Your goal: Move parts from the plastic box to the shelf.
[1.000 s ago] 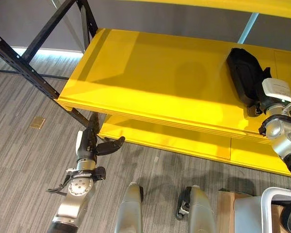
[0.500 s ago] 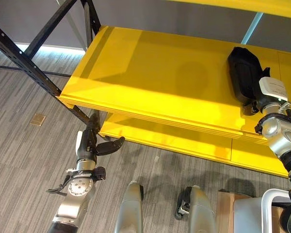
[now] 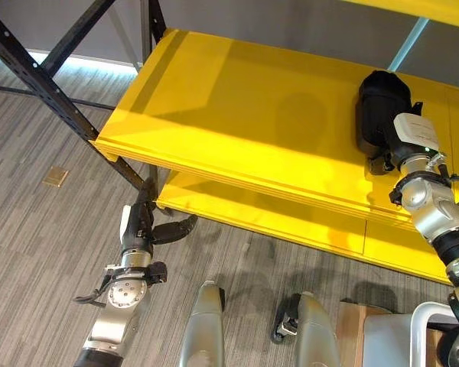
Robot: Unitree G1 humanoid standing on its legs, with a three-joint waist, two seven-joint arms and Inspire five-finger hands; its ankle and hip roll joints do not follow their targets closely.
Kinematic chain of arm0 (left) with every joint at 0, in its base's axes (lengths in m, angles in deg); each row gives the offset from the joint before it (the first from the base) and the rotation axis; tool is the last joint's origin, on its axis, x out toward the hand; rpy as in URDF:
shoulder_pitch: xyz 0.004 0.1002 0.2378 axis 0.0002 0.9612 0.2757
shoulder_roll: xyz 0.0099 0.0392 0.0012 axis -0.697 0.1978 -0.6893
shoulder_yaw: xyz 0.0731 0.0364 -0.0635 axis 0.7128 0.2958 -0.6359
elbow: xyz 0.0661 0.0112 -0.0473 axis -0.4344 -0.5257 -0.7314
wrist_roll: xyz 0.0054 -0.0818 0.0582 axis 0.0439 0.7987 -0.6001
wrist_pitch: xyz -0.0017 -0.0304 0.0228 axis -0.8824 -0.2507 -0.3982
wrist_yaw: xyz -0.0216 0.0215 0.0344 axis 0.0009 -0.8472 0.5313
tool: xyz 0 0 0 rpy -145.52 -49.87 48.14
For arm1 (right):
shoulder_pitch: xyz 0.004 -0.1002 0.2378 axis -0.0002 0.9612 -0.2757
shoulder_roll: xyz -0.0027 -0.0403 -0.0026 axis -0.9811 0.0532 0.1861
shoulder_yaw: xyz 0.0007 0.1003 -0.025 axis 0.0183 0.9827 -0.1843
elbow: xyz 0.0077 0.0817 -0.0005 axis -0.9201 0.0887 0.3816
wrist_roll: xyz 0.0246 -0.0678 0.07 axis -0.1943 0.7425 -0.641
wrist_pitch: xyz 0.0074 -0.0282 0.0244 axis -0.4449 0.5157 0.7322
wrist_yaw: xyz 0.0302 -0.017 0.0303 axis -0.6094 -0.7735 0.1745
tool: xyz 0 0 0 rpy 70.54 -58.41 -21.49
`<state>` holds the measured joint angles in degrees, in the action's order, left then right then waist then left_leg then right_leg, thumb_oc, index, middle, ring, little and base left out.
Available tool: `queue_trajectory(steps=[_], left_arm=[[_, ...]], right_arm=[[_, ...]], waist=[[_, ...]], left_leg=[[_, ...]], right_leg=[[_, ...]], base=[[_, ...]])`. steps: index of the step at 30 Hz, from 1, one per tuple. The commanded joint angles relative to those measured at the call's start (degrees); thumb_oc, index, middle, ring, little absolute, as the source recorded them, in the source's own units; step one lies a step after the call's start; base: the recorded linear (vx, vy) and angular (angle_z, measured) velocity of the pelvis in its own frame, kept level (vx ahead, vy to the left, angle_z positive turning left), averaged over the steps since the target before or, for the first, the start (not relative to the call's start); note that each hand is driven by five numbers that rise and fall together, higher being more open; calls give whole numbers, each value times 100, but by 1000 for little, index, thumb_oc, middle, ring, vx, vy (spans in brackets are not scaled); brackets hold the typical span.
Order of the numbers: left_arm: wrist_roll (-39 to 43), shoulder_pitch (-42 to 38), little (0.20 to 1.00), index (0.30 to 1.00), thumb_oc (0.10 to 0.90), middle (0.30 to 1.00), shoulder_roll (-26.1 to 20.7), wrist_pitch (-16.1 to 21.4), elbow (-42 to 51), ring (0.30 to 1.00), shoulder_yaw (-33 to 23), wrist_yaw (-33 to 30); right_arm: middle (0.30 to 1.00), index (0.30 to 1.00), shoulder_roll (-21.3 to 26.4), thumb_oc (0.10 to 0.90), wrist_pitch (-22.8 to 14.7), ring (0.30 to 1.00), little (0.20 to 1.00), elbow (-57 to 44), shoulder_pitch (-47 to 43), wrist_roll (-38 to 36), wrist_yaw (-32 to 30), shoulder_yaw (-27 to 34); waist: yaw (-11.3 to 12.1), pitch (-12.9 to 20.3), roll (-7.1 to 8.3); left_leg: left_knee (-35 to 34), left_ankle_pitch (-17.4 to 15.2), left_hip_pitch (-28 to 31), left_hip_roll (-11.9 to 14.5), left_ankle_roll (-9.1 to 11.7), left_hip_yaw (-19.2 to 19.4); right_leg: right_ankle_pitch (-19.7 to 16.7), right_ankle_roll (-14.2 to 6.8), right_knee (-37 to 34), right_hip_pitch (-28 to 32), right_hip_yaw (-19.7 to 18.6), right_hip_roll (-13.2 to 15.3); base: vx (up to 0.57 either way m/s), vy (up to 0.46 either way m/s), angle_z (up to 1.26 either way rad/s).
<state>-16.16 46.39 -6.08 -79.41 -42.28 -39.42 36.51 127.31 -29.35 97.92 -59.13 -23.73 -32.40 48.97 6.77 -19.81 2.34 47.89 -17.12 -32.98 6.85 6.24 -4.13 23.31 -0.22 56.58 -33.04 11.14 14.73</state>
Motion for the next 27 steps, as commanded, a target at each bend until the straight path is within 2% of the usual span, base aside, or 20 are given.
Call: queue_trajectory(steps=[1, 2, 17, 24, 27], left_arm=[[2, -337, 1000, 1000, 900, 1000, -249, 637, 481, 1000, -68, -98], [4, -369, 1000, 1000, 900, 1000, -241, 624, 454, 1000, -78, -116], [-52, -425, 1000, 1000, 900, 1000, -241, 525, 338, 1000, -212, -55], [-72, -372, 1000, 1000, 900, 1000, -260, 495, 365, 1000, -318, 26], [-76, -335, 1000, 1000, 900, 1000, -269, 466, 369, 1000, -385, 77]], right_arm=[[951, 951, 83, 865, -152, 951, 951, -145, -869, -105, -220, -61], [1000, 1000, 55, 900, -153, 1000, 1000, -160, -850, -194, -156, -74], [1000, 1000, 337, 900, -231, 1000, 1000, -525, -557, -643, 463, -134], [1000, 1000, 694, 900, -382, 1000, 1000, -974, -316, -1115, 825, -30], [1000, 1000, 934, 900, -494, 1000, 1000, -1395, 57, -1375, 1036, 136]], waist=[[59, 359, 45], [54, 359, 58], [-26, 334, 146], [-80, 314, 170], [-133, 318, 185]], left_leg=[[-143, -520, 640, 390, -82, -340], [-136, -525, 633, 386, -81, -336], [-139, -526, 641, 430, -43, -304], [-146, -501, 626, 455, -27, -300], [-146, -480, 592, 470, -9, -299]], right_leg=[[-228, -400, -369, 316, -408, 163], [-231, -401, -374, 314, -404, 163], [-230, -391, -399, 328, -409, 149], [-256, -389, -404, 304, -405, 126], [-269, -389, -413, 290, -396, 121]], base=[[0, 0, 0], [0, 0, 0], [0, 0, 0], [-4, -1, 0], [-14, -2, 0]])
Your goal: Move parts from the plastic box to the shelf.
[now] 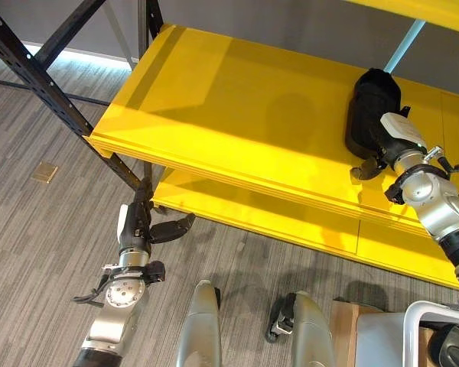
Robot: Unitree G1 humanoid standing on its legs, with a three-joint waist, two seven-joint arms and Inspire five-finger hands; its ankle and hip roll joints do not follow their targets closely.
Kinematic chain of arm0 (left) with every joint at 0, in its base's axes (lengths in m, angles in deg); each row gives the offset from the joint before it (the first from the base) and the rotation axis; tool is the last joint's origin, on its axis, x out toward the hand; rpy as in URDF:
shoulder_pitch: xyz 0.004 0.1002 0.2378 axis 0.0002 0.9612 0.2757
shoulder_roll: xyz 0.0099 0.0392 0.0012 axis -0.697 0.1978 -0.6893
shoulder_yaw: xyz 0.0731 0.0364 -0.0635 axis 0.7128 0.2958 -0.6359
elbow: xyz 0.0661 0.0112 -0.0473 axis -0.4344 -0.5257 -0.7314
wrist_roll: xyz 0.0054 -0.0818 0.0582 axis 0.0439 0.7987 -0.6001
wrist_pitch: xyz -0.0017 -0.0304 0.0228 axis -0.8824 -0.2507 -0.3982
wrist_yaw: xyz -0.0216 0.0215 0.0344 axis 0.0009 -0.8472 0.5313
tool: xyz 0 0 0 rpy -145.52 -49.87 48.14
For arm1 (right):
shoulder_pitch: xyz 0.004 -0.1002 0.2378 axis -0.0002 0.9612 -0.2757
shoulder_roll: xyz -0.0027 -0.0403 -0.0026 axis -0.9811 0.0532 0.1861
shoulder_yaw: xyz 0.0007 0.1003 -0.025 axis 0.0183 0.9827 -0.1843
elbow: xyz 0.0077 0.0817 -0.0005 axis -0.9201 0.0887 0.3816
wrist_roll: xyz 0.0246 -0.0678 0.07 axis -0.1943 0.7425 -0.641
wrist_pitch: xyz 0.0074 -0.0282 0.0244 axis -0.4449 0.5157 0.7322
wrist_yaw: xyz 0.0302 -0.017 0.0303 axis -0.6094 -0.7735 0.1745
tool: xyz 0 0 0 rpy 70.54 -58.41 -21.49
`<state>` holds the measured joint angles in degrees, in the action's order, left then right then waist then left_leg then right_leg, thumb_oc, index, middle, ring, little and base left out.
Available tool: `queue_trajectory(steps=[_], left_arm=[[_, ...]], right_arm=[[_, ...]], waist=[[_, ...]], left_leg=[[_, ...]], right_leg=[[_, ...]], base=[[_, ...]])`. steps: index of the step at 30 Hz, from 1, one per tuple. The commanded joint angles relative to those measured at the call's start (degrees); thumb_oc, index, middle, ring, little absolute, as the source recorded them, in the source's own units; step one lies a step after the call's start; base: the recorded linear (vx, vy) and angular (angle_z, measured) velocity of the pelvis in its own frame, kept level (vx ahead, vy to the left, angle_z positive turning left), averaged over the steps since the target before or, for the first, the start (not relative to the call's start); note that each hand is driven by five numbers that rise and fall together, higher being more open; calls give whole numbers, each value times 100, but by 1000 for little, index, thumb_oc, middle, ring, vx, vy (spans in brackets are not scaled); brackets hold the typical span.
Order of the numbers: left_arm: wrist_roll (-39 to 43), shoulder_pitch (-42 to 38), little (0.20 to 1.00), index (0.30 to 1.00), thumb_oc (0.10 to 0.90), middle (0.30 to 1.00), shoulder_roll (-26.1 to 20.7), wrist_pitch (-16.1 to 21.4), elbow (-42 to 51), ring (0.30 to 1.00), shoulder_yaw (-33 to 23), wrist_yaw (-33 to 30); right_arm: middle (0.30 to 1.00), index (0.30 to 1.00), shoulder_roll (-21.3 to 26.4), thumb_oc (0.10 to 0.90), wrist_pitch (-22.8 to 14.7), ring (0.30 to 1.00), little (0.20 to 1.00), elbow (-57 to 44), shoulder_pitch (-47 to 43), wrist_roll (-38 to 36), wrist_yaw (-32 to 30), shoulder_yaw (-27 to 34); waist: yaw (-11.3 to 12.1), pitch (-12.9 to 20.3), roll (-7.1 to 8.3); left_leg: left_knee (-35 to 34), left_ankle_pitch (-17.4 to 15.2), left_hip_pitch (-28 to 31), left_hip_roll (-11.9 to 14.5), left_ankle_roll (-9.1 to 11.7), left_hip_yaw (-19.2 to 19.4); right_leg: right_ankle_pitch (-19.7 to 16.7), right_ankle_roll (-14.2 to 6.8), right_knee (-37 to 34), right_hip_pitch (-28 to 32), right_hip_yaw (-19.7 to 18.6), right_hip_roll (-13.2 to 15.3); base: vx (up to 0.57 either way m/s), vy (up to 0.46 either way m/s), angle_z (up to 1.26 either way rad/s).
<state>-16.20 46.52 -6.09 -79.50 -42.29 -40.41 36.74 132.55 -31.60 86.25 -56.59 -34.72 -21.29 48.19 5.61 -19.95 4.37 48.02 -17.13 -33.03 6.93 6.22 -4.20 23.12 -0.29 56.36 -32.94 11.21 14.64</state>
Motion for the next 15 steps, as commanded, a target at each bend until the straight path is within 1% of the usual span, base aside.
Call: queue_trajectory(steps=[1, 7, 10, 15], left_arm=[[-73, -349, 1000, 1000, 900, 1000, -270, 475, 370, 1000, -281, 54], [-93, -281, 1000, 1000, 900, 1000, -253, 415, 366, 1000, -373, 85], [-78, -277, 1000, 1000, 900, 1000, -216, 405, 286, 1000, -381, 100], [-49, -277, 1000, 1000, 900, 1000, -175, 403, 245, 1000, -365, 101]], right_arm=[[1000, 1000, 413, 900, -267, 1000, 1000, -235, -185, -275, -74, 225], [1000, 1000, 522, 900, -343, 1000, 1000, -564, 346, -447, 128, 505], [1000, 1000, 443, 900, -355, 1000, 1000, -470, 579, -503, 184, 601], [1000, 1000, 324, 900, -341, 1000, 1000, -255, 679, -546, 212, 625]], waist=[[-13, 334, -18], [-61, 335, 1], [-75, 334, -16], [-78, 338, -38]], left_leg=[[-160, -478, 597, 462, -7, -293], [-129, -474, 565, 489, 17, -293], [-58, -500, 525, 496, 16, -276], [-30, -501, 485, 485, 16, -268]], right_leg=[[-250, -382, -391, 279, -404, 130], [-236, -376, -361, 242, -391, 115], [-227, -375, -333, 218, -399, 103], [-234, -384, -336, 193, -409, 107]], base=[[-32, -6, 0], [0, 0, 0], [-25, -9, 0], [0, 0, 0]])
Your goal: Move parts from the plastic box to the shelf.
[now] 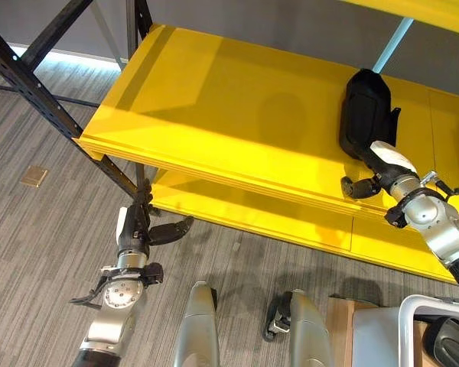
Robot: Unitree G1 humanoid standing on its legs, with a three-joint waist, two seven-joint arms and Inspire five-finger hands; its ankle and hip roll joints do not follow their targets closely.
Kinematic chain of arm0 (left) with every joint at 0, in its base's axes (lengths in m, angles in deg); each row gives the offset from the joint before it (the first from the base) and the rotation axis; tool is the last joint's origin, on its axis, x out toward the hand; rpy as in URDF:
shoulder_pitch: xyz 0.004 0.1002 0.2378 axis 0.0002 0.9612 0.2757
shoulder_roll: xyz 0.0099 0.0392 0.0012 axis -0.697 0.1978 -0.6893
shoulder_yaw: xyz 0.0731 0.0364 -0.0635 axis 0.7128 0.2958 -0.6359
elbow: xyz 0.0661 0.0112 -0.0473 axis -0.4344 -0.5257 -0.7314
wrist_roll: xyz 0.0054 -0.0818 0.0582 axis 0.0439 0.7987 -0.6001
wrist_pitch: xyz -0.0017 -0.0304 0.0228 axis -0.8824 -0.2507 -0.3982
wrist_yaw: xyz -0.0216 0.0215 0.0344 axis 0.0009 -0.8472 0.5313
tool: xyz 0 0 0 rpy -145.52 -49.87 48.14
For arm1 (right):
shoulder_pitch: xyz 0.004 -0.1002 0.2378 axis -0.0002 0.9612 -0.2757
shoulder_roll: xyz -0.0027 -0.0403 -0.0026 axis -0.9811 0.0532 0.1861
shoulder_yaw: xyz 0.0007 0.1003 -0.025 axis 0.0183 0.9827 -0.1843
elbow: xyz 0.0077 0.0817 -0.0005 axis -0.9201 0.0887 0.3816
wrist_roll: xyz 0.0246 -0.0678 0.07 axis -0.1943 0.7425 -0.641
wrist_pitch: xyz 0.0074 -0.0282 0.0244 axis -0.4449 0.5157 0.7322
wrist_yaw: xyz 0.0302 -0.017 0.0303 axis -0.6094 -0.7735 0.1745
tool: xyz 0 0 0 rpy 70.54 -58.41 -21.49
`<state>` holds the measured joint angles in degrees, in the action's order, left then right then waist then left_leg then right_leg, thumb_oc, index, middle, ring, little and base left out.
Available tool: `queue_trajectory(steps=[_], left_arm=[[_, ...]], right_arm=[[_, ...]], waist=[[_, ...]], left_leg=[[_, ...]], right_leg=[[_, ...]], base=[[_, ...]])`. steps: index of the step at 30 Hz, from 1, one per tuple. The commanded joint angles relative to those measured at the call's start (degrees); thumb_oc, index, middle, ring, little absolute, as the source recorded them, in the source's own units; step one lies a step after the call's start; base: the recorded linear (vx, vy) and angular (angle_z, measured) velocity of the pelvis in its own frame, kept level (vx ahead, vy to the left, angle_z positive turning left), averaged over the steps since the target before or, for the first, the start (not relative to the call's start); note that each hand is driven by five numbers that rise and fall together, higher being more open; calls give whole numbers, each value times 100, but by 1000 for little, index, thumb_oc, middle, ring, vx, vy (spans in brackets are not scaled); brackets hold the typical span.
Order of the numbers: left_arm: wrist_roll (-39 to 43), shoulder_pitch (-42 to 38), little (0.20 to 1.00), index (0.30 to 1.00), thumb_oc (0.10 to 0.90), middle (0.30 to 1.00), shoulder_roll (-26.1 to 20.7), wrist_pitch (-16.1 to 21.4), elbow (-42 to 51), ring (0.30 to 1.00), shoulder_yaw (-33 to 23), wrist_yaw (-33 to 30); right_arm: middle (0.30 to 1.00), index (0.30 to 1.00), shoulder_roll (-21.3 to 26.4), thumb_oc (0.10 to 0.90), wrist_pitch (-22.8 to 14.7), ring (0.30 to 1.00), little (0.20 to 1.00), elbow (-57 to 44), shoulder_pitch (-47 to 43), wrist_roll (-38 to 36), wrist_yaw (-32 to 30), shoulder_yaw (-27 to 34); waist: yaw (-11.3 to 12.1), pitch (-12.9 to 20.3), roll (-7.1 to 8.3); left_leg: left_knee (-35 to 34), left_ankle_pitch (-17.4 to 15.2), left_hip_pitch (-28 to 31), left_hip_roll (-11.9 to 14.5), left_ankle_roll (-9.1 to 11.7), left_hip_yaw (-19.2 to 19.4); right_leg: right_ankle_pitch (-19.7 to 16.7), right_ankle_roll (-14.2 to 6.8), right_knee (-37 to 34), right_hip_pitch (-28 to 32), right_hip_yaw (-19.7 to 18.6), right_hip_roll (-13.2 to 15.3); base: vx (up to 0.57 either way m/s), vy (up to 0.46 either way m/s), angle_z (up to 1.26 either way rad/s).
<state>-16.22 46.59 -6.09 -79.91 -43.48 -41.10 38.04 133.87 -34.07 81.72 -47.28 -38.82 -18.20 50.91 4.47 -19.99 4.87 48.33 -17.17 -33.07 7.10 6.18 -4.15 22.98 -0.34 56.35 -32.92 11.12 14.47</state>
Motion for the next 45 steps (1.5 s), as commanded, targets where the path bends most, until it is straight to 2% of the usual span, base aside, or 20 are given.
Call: queue_trajectory(steps=[1, 16, 45], left_arm=[[-42, -287, 1000, 1000, 900, 1000, -172, 449, 354, 1000, -290, -31], [-57, -313, 1000, 1000, 900, 1000, -166, 409, 277, 1000, -259, 9], [-22, -345, 1000, 1000, 900, 1000, -159, 390, 257, 1000, -253, -8]], right_arm=[[1000, 1000, 166, 900, -102, 1000, 1000, 241, -219, -155, -105, 375], [1000, 1000, -80, 900, -107, 1000, 1000, 268, 356, -223, -58, 668], [1000, 1000, -323, 900, -104, 1000, 1000, 298, 563, -211, -59, 726]], waist=[[29, 339, -97], [-33, 311, -140], [-77, 343, -135]], left_leg=[[-57, -495, 485, 464, 18, -270], [61, -556, 405, 416, -36, -267], [157, -591, 325, 408, -42, -260]], right_leg=[[-221, -381, -339, 187, -404, 122], [-194, -387, -244, 119, -451, 149], [-186, -383, -196, 50, -485, 137]], base=[[0, 0, 0], [0, 0, 0], [0, 0, 0]])
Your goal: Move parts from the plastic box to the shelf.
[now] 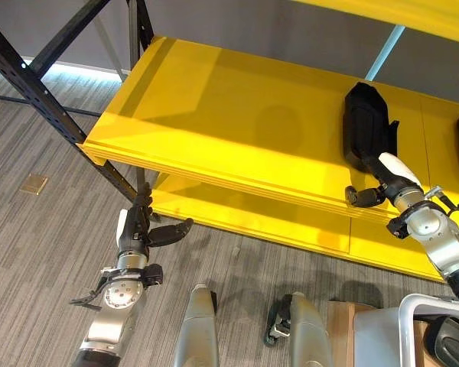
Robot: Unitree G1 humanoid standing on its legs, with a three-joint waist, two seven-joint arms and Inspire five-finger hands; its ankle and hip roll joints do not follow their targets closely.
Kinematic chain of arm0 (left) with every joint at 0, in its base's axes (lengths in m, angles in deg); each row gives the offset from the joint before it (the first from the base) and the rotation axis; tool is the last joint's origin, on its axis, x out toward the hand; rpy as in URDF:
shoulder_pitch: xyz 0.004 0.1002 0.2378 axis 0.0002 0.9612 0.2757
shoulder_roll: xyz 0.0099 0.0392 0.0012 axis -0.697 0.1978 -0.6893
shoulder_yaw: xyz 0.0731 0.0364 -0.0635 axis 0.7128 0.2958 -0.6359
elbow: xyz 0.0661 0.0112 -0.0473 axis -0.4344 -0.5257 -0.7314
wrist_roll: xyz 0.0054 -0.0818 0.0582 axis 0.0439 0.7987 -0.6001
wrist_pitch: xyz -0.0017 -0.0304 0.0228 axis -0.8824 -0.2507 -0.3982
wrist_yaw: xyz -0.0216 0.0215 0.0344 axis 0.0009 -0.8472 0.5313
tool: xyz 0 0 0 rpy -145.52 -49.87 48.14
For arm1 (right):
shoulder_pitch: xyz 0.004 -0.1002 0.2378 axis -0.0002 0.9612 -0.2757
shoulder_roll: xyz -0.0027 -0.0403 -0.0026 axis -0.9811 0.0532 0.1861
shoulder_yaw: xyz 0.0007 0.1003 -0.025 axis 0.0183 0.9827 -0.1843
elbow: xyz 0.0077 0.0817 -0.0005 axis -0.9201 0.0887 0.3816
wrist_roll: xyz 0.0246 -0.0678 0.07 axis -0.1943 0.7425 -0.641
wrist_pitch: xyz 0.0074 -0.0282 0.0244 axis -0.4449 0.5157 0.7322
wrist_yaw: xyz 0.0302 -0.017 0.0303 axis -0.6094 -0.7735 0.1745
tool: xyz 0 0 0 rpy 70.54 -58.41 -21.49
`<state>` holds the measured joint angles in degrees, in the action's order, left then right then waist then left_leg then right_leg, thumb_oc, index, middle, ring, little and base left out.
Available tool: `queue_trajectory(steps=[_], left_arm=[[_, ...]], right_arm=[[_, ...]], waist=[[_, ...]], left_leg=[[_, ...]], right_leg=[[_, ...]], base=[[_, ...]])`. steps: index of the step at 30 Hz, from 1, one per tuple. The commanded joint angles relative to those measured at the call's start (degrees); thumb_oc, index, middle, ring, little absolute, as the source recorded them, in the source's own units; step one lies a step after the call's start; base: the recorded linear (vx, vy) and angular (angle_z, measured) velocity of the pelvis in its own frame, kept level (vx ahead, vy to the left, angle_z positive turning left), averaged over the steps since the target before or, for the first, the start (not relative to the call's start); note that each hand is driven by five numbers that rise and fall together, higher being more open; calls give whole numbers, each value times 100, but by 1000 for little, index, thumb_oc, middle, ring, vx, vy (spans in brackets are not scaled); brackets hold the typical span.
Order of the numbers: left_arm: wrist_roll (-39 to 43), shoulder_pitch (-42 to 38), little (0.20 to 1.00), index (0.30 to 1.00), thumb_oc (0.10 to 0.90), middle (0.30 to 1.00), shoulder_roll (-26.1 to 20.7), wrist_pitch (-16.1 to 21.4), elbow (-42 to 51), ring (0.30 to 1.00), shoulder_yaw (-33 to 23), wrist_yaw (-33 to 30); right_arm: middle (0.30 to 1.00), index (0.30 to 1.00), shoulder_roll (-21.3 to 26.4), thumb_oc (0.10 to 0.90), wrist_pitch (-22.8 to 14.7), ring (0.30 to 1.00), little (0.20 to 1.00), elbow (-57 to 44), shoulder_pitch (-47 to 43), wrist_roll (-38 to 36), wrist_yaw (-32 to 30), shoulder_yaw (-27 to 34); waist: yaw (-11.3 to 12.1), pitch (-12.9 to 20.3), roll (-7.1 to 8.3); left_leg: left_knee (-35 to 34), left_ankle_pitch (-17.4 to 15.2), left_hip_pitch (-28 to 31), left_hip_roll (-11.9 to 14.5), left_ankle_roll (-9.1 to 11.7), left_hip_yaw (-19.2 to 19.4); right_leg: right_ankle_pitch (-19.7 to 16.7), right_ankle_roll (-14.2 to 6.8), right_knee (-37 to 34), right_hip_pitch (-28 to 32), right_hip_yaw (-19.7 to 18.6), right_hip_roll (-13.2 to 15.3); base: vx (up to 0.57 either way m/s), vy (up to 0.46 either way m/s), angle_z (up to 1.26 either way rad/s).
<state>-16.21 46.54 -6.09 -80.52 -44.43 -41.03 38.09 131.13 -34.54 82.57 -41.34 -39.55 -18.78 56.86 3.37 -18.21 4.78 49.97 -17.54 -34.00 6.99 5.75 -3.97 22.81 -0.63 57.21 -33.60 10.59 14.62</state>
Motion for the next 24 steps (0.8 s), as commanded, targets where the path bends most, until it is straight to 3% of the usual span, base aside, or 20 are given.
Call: queue_trajectory(steps=[1, 13, 24], left_arm=[[-21, -345, 1000, 1000, 900, 1000, -168, 448, 349, 1000, -266, -21], [25, -292, 1000, 1000, 900, 1000, -234, 419, 307, 1000, -476, -109], [17, -109, 1000, 1000, 900, 1000, -166, 399, 419, 1000, -613, -139]], right_arm=[[1000, 1000, -49, 900, -50, 1000, 1000, 213, -45, -141, -9, 131], [1000, 1000, 454, 900, -65, 1000, 1000, -644, -378, -141, -576, 792], [1000, 1000, 532, 900, -168, 1000, 1000, -1233, 51, -106, -830, 1418]], waist=[[36, 167, -127], [-4, 253, -92], [-59, 304, -43]], left_leg=[[4, -557, 409, 420, 1, -276], [54, -585, 377, 445, 7, -274], [38, -586, 351, 453, 1, -282]], right_leg=[[-165, -354, -279, 113, -433, 124], [-148, -356, -251, 81, -442, 85], [-184, -369, -313, 99, -438, 45]], base=[[0, 0, 0], [0, 0, 0], [0, 0, 0]])
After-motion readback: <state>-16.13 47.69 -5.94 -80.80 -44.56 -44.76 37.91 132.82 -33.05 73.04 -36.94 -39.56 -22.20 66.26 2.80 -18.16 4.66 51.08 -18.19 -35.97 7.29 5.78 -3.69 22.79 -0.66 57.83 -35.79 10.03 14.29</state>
